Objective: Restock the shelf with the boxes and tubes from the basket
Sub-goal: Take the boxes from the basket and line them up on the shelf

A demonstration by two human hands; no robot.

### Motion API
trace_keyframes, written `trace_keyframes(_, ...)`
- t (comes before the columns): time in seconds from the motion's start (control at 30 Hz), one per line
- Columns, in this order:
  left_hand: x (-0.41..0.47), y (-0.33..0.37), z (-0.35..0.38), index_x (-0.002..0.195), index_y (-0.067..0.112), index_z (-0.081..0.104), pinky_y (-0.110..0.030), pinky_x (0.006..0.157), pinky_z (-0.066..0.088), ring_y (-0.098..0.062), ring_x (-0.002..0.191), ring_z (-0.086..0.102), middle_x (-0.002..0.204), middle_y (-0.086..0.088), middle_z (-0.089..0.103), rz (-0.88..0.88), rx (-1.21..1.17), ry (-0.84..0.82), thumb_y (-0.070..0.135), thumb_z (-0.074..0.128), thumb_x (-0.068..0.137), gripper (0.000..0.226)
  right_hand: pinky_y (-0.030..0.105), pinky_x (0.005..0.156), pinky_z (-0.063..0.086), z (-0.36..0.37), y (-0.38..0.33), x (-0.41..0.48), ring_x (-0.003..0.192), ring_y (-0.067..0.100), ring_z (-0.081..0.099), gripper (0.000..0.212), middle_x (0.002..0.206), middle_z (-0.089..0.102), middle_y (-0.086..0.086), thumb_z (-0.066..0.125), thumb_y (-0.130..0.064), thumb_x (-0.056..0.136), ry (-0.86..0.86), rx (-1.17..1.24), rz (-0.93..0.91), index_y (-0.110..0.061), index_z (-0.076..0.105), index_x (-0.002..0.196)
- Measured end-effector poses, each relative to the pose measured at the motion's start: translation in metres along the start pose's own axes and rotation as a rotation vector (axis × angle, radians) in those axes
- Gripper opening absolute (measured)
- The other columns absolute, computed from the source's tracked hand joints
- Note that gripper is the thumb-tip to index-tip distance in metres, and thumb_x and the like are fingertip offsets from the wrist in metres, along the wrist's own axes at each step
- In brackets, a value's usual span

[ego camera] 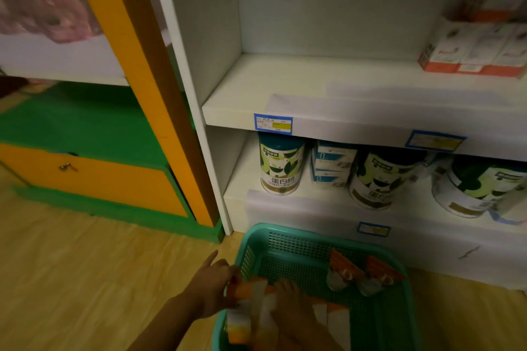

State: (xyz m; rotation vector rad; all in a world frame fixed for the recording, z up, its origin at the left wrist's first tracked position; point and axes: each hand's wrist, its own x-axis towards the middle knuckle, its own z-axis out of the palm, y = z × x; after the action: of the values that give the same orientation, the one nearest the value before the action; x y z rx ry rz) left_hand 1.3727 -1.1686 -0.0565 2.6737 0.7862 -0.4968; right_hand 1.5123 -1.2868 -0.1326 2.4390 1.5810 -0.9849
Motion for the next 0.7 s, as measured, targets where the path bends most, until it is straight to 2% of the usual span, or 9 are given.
trace_keyframes(0.07, 0.001, -0.001, 0.000, 0.115, 0.024, 0.054, -0.035, 0.118, 0.004, -0.013, 0.119, 0.046, 0.100, 0.013, 0.050, -0.012, -0.021, 0.029, 0.039, 0.059, 0.080, 0.039, 0.038, 0.114, 0.022, 0.003, 0.002, 0.010, 0.141, 0.025, 0.022, 0.060, 0.151, 0.028, 0.007, 0.047, -0.026, 0.091, -0.010, 0.016, 0.006, -0.012, 0.023, 0.145)
trace_keyframes(0.17, 0.005, -0.001, 0.000, 0.115, 0.026, 0.054, -0.034, 0.118, 0.004, -0.012, 0.120, 0.044, 0.099, 0.016, 0.045, -0.010, -0.038, 0.057, 0.040, 0.060, 0.080, 0.039, 0.037, 0.112, 0.024, 0.003, 0.005, 0.019, 0.134, 0.026, 0.033, 0.060, 0.143, 0.039, 0.010, 0.053, -0.039, 0.087, 0.001, -0.053, -0.005, -0.011, 0.035, 0.137)
trace_keyframes(0.3, 0.008, -0.004, -0.009, 0.112, 0.027, 0.055, -0.031, 0.117, 0.008, -0.011, 0.117, 0.044, 0.099, 0.016, 0.046, 0.019, -0.025, 0.087, 0.041, 0.062, 0.079, 0.037, 0.038, 0.107, 0.025, -0.006, 0.006, 0.017, 0.128, 0.029, 0.034, 0.059, 0.136, 0.040, 0.012, 0.060, -0.042, 0.081, 0.004, -0.068, -0.028, -0.013, 0.044, 0.130)
trace_keyframes(0.37, 0.005, -0.005, -0.019, 0.108, 0.028, 0.057, -0.026, 0.109, 0.023, -0.009, 0.105, 0.044, 0.097, 0.016, 0.047, 0.038, -0.028, 0.134, 0.042, 0.063, 0.077, 0.034, 0.037, 0.108, 0.025, -0.020, 0.004, 0.007, 0.127, 0.027, 0.038, 0.058, 0.134, 0.044, 0.008, 0.063, -0.039, 0.080, -0.039, 0.038, -0.047, -0.016, 0.043, 0.129)
trace_keyframes(0.43, 0.002, -0.003, -0.035, 0.105, 0.027, 0.059, -0.021, 0.091, 0.028, -0.007, 0.096, 0.040, 0.095, 0.016, 0.046, 0.058, -0.029, 0.179, 0.041, 0.064, 0.077, 0.031, 0.037, 0.107, 0.028, -0.036, 0.001, -0.008, 0.123, 0.025, 0.045, 0.052, 0.120, 0.052, 0.001, 0.065, -0.035, 0.080, -0.095, 0.168, -0.079, -0.018, 0.045, 0.124)
trace_keyframes(0.53, -0.005, 0.002, -0.068, 0.105, 0.026, 0.060, -0.023, 0.089, 0.029, -0.012, 0.102, 0.047, 0.095, 0.015, 0.050, 0.083, -0.011, 0.194, 0.040, 0.065, 0.078, 0.031, 0.028, 0.079, 0.040, -0.066, -0.002, -0.037, 0.109, 0.022, 0.053, 0.031, 0.098, 0.049, -0.007, 0.070, -0.037, 0.075, -0.044, 0.246, -0.129, -0.034, 0.050, 0.100)
trace_keyframes(0.6, -0.013, 0.007, -0.098, 0.107, 0.025, 0.059, -0.023, 0.087, 0.030, -0.011, 0.102, 0.047, 0.102, 0.009, 0.059, 0.094, 0.002, 0.210, 0.040, 0.065, 0.079, 0.033, 0.017, 0.062, 0.036, -0.098, -0.004, -0.060, 0.093, 0.016, 0.053, 0.028, 0.088, 0.049, -0.011, 0.068, -0.035, 0.077, 0.031, 0.285, -0.148, -0.037, 0.044, 0.089)
trace_keyframes(0.63, -0.018, 0.010, -0.115, 0.109, 0.024, 0.059, -0.023, 0.086, 0.030, -0.010, 0.102, 0.047, 0.107, 0.007, 0.061, 0.099, 0.008, 0.219, 0.039, 0.065, 0.079, 0.034, 0.015, 0.061, 0.036, -0.117, -0.007, -0.073, 0.089, 0.013, 0.051, 0.027, 0.085, 0.048, -0.013, 0.066, -0.034, 0.079, 0.057, 0.309, -0.155, -0.035, 0.043, 0.092)
trace_keyframes(0.7, -0.029, 0.018, -0.152, 0.111, 0.023, 0.059, -0.024, 0.083, 0.033, -0.013, 0.104, 0.050, 0.111, 0.003, 0.063, 0.117, 0.000, 0.244, 0.039, 0.066, 0.079, 0.037, 0.019, 0.073, 0.045, -0.162, -0.014, -0.101, 0.092, 0.012, 0.052, 0.030, 0.093, 0.049, -0.010, 0.064, -0.034, 0.081, 0.094, 0.340, -0.178, -0.030, 0.047, 0.105)
